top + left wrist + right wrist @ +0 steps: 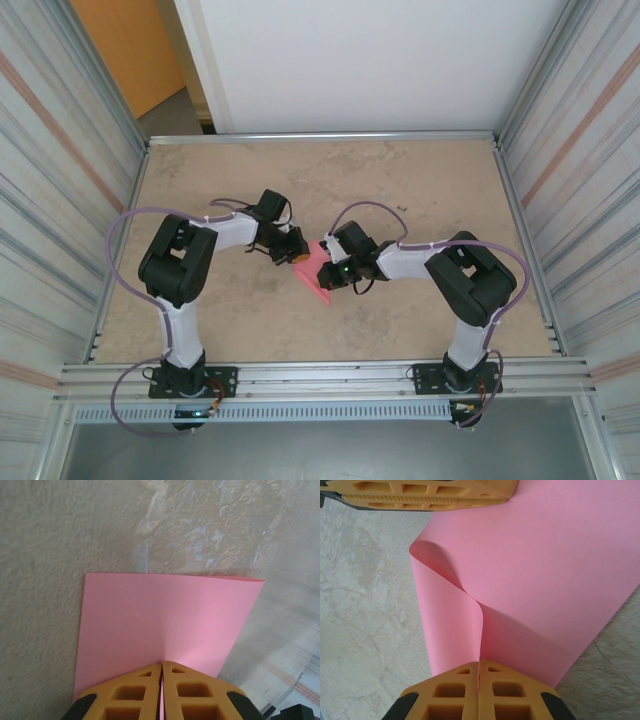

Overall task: Fold a paper plane with a square sheet of paper (pick it up from the middle)
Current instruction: Third fold the triangle at the center of the table.

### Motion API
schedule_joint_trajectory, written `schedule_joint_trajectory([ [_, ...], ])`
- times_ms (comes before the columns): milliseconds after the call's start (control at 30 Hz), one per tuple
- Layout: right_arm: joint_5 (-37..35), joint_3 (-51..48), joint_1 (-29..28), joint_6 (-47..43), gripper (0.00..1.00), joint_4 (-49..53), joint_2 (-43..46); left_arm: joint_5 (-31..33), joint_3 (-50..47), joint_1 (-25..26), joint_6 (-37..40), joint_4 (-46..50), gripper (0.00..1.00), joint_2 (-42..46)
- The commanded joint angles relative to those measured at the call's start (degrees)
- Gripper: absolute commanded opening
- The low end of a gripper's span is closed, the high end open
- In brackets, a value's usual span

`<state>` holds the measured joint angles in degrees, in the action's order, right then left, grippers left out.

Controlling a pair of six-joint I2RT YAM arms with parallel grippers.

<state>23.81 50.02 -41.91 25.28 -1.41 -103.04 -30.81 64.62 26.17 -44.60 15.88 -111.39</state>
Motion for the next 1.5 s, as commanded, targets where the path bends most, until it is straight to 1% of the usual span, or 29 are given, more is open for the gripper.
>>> schedule_joint_trajectory([
  [0, -1.1, -0.2, 0.4, 1.2, 0.00, 0.6, 1.3, 1.5, -0.8, 0.1, 2.2, 6.5, 0.11, -3.5],
  [533, -1.2, -1.7, 0.4, 1.0, 0.00, -1.4, 2.5, 1.7, -0.5, 0.1, 2.7, 7.3, 0.10, -5.1],
  [1000, -1.6, -0.9, 0.4, 1.0, 0.00, 0.9, -1.1, 1.1, 1.1, 0.1, 3.0, 8.3, 0.10, -4.2],
  [1133, -2.1, -1.0, 0.4, 0.9, 0.00, 1.7, -1.3, 0.5, 3.3, 0.1, 3.4, 9.7, 0.11, -2.1],
  [1267, -2.4, -0.9, 0.4, 0.9, 0.00, 2.4, -1.5, 0.0, 3.9, 0.1, 2.7, 9.0, 0.13, 3.3],
  [1400, -2.5, -0.7, 0.5, 0.9, 0.00, 2.5, -1.5, -0.2, 0.1, 0.2, -0.4, 6.3, 0.17, 8.9],
  [1467, -2.5, -0.6, 0.5, 0.9, 0.00, 2.7, -1.6, -1.0, -3.1, 0.7, -3.0, 4.0, 0.18, 10.7],
])
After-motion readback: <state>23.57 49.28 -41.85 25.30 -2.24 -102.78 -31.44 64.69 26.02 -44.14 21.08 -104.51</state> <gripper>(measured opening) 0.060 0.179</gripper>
